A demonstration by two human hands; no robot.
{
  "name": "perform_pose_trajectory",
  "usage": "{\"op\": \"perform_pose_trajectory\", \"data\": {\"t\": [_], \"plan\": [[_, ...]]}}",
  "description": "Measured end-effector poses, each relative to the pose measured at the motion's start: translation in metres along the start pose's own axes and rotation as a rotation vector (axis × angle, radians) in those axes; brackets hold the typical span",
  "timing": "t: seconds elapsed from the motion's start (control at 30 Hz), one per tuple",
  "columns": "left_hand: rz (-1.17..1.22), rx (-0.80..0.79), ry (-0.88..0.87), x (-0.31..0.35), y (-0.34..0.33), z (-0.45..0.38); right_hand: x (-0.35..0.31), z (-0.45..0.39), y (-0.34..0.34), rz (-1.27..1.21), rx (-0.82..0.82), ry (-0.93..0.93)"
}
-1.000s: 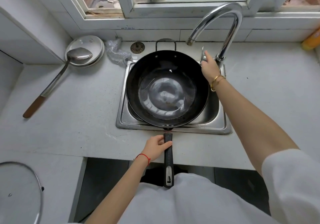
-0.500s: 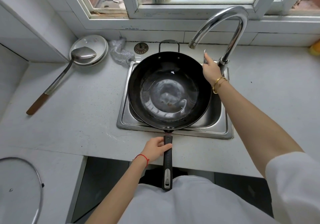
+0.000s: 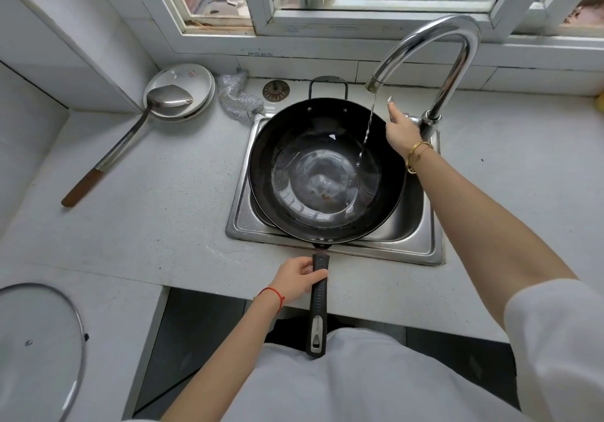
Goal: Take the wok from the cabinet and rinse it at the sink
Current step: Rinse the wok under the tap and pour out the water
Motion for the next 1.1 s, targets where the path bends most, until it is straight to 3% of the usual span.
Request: {"op": "perform_pose_trajectory", "data": {"t": [0.47,0.6,0.8,1.1], "plan": [[0.045,-0.005,0.010,-0.003,0.000,-0.001,-0.002,0.000,-0.001,-0.014,0.020,-0.008],[0.034,-0.007,0.003,-0.001,0.001,0.000,0.001,0.014,-0.001,-0.017,0.099,-0.020],[0.025,0.002,-0.009,0.001,0.001,0.001,0.022,0.063,-0.009,-0.002,0.353,-0.068],[0.039,-0.011,-0.014,0.003,0.000,0.000,0.053,0.168,-0.070,0.134,0.172,-0.148]]}}
Point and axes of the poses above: each hand's wrist, its own z-axis away from the middle knuckle, its own y-axis out of the back of the hand, x = y × z, the point moved 3 cm from there along -z, towards the middle knuckle, and after that the axes turned 9 degrees about z, right-handed, at the moved point
